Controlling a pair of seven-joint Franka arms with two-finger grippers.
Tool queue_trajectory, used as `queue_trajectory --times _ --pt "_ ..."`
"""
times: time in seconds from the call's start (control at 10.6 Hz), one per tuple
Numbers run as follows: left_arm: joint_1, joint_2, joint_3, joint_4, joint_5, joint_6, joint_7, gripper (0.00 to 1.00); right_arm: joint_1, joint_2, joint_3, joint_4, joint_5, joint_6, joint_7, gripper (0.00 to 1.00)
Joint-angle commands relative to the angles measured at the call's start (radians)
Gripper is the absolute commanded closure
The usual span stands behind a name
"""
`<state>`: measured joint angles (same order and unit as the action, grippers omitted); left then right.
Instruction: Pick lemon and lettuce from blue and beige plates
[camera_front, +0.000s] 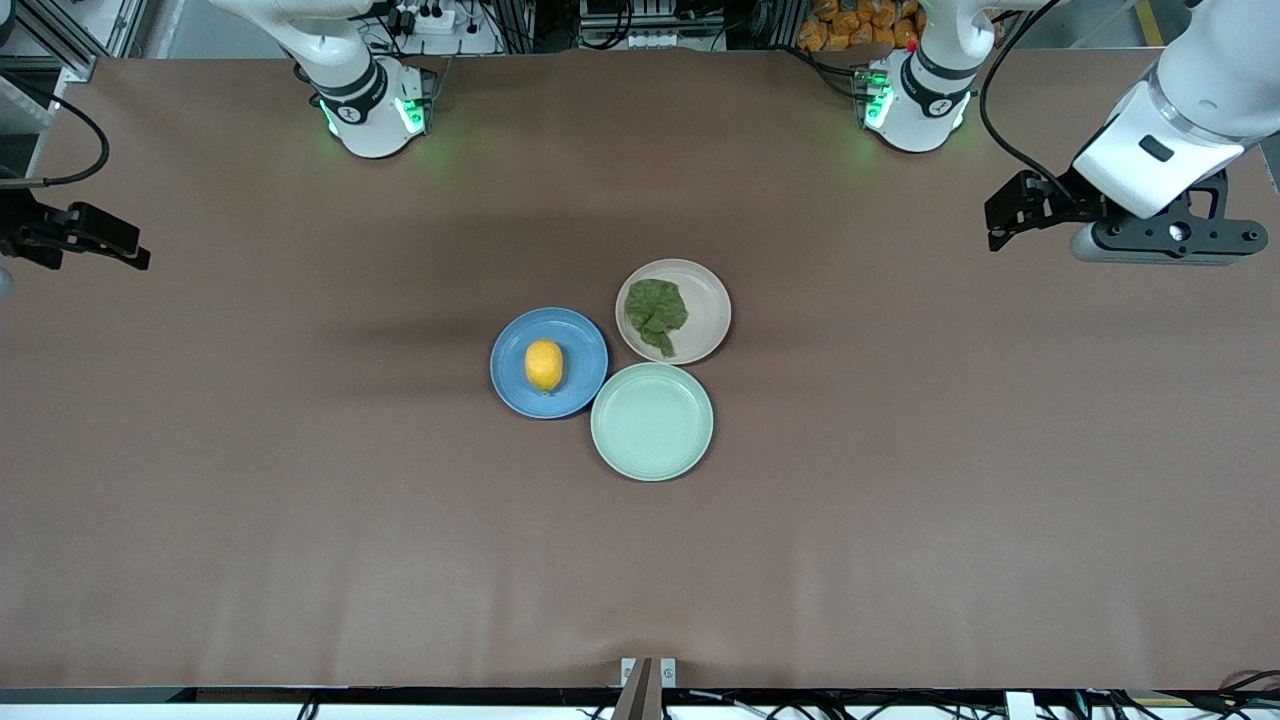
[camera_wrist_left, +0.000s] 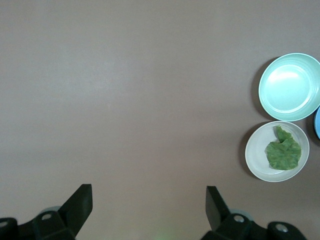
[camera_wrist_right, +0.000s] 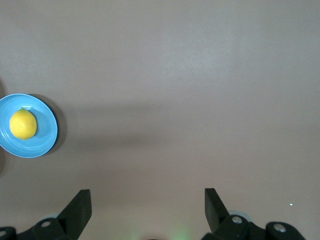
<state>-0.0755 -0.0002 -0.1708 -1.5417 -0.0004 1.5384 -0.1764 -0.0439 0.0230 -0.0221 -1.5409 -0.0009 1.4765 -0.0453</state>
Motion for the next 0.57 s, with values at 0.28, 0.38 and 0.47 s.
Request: queue_trajectory --times 0.28,0.38,0.47 --pt "0.010 0.012 -0.001 0.025 -0.001 -0.018 0.041 0.00 0.001 -0.015 -0.002 -0.011 -0.004 -0.008 0.002 0.00" --pt "0.010 0.015 -0.001 0.026 -0.001 -0.017 0.038 0.00 0.001 -0.015 -0.002 -0.011 -0.004 -0.008 0.002 0.00" --pt "0.010 0.017 -0.001 0.026 -0.001 -0.017 0.038 0.00 0.001 -0.015 -0.002 -0.011 -0.004 -0.008 0.002 0.00"
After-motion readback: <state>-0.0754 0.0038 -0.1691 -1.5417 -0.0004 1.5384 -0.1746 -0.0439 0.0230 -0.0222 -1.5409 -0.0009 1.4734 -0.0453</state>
